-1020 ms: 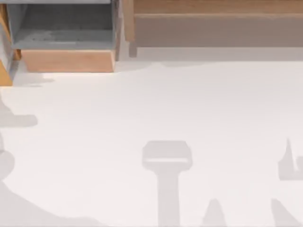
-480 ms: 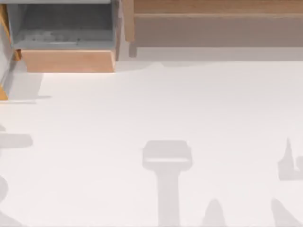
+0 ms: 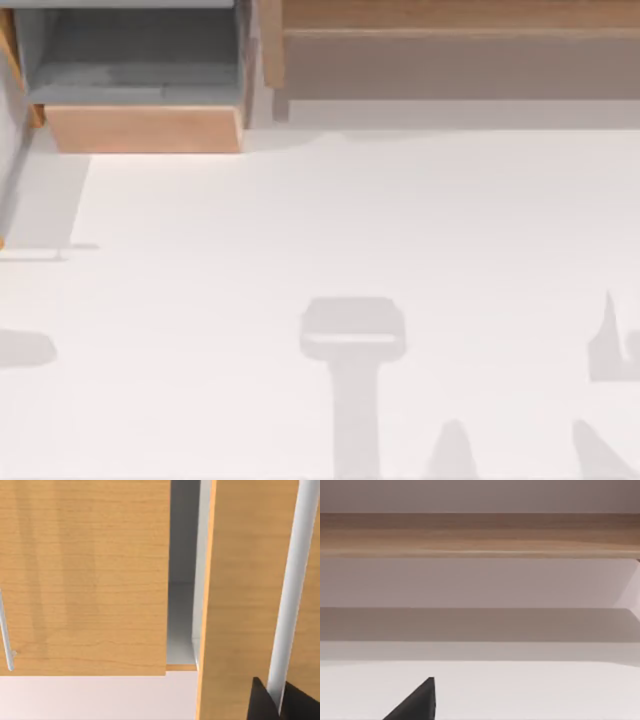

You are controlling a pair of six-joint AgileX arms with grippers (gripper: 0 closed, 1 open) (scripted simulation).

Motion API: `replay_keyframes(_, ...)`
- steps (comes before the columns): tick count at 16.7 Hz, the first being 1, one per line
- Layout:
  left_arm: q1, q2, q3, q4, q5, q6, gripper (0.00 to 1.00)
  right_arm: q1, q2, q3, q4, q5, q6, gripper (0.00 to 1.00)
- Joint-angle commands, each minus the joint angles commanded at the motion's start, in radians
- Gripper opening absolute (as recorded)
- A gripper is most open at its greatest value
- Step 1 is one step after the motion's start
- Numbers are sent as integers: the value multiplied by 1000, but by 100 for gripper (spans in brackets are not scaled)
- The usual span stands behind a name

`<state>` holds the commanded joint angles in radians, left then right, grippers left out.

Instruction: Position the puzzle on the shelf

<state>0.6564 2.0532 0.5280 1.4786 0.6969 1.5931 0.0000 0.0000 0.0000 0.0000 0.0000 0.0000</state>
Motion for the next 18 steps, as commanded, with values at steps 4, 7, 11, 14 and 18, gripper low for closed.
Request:
replay_keyframes(4,27,-17,-40,26,26,2,0,0,0,0,0,0,0,100)
replay_keyframes(7,27,-17,-40,26,26,2,8,0,0,0,0,0,0,100)
replay_keyframes(11,27,-17,-40,26,26,2,38,0,0,0,0,0,0,100)
replay_keyframes(14,27,-17,-40,26,26,2,60,0,0,0,0,0,0,100)
replay_keyframes(18,27,-17,-40,26,26,2,90,0,0,0,0,0,0,100)
